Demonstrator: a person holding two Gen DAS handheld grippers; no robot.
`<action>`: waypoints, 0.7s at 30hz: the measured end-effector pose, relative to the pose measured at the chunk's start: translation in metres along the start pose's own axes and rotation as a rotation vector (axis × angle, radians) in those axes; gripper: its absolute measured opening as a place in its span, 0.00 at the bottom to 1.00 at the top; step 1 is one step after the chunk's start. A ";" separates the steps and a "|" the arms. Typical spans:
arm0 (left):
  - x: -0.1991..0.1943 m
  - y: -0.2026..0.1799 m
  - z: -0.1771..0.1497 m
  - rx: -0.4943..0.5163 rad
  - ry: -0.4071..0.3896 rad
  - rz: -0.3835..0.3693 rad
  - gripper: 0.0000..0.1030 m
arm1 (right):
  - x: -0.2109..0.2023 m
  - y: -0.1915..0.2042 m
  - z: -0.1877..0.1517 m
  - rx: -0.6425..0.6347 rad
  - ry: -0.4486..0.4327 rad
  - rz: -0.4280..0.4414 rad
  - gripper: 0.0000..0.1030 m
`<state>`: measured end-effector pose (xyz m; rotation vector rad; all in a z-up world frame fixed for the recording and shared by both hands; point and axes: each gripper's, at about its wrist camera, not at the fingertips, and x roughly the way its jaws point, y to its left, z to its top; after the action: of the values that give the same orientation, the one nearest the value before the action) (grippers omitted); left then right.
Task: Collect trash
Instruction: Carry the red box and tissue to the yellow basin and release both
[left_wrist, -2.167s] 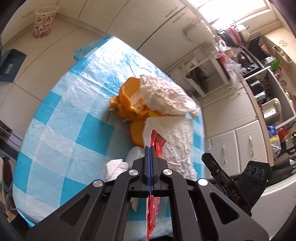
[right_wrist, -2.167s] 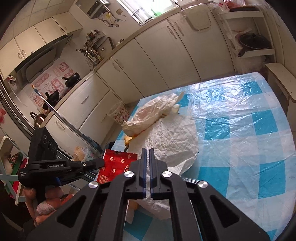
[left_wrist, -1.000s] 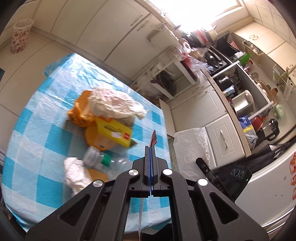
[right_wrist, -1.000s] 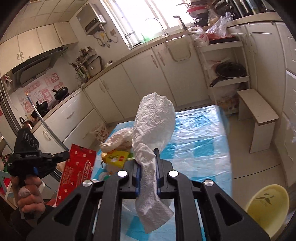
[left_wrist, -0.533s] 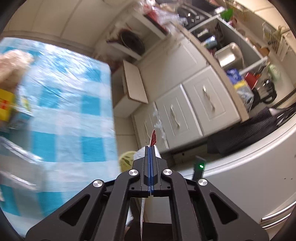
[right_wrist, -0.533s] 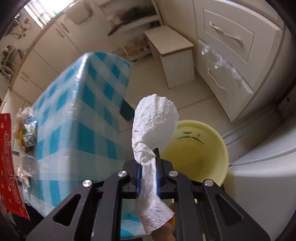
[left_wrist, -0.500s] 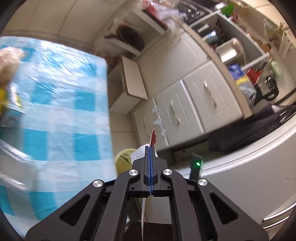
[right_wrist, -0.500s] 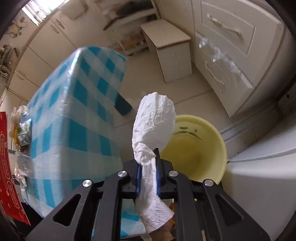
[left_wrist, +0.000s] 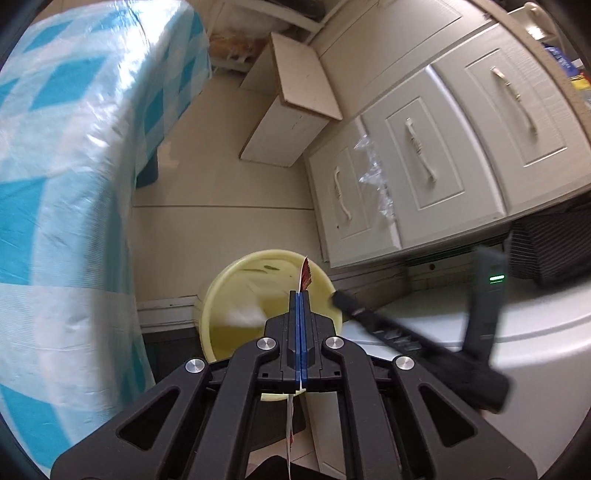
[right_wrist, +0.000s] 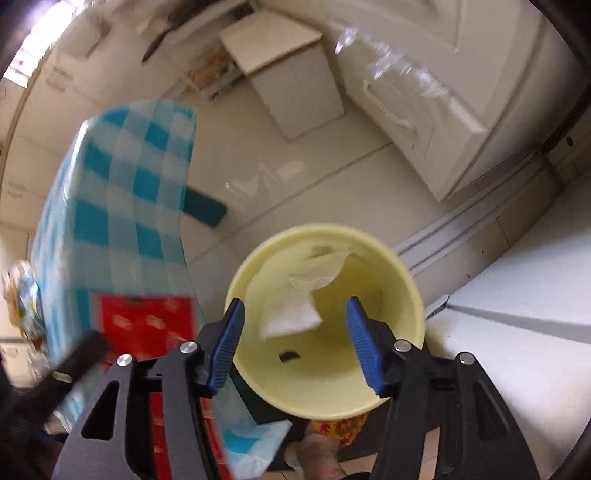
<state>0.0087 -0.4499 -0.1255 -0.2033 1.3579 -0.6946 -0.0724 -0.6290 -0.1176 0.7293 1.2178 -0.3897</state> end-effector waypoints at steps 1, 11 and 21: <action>0.009 -0.001 -0.001 -0.001 0.005 0.014 0.00 | -0.011 -0.001 0.002 0.014 -0.041 0.019 0.57; 0.069 -0.006 -0.006 0.004 0.098 0.110 0.04 | -0.068 0.013 0.015 0.010 -0.249 0.156 0.65; 0.003 -0.014 -0.012 0.082 -0.003 0.096 0.48 | -0.095 0.040 0.021 -0.002 -0.352 0.224 0.69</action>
<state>-0.0071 -0.4595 -0.1238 -0.0736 1.3249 -0.6674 -0.0627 -0.6254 -0.0133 0.7505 0.7963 -0.3148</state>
